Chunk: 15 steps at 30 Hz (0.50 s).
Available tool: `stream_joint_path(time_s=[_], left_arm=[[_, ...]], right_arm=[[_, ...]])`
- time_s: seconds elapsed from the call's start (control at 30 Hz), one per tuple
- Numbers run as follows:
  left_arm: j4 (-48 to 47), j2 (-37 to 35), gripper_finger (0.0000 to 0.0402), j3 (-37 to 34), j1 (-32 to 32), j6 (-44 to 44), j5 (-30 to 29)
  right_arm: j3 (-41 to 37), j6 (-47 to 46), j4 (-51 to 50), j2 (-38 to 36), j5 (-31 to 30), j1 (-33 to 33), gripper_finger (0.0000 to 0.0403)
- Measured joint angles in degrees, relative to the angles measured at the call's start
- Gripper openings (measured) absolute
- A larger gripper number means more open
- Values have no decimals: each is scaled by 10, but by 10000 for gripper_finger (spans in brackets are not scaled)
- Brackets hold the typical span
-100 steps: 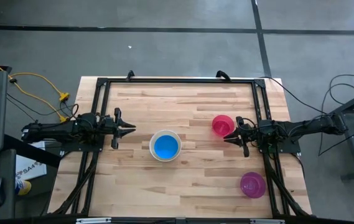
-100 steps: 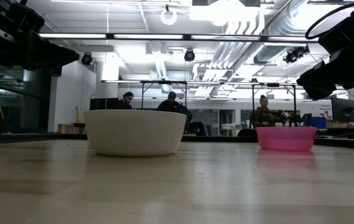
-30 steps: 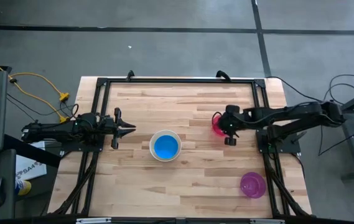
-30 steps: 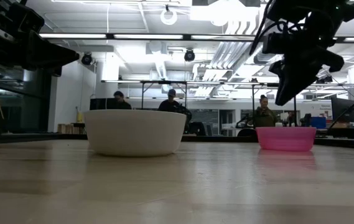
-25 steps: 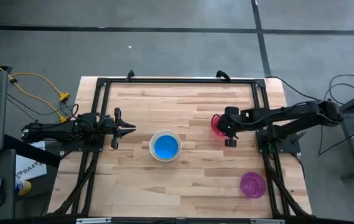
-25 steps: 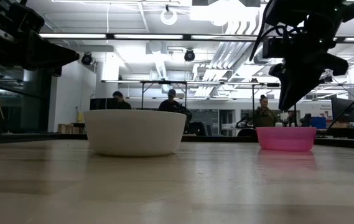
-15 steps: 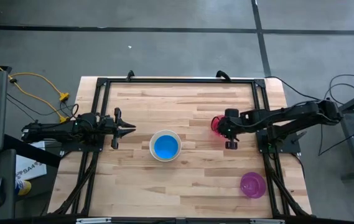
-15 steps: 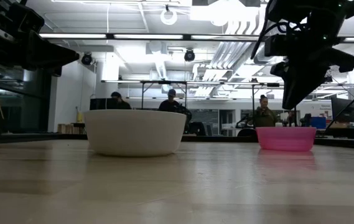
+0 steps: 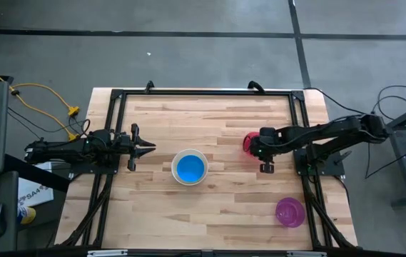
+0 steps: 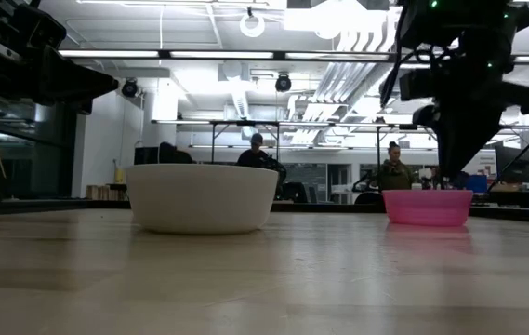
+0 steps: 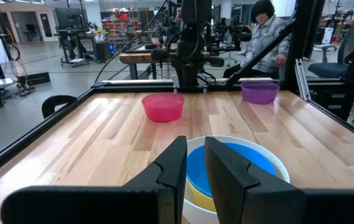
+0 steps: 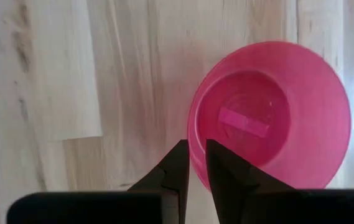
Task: Nest bowls inside each other
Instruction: Stack the pink bowl on top of the blue bowl on the table
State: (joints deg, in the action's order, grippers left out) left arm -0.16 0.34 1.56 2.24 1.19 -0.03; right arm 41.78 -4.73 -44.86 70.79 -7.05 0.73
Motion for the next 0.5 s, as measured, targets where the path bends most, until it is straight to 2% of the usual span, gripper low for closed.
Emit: stream_joint_path(time_s=[0.5], left_arm=[[0, 0, 58, 0, 0, 0, 0]], right_arm=[[0, 2, 8, 52, 0, -2, 48]])
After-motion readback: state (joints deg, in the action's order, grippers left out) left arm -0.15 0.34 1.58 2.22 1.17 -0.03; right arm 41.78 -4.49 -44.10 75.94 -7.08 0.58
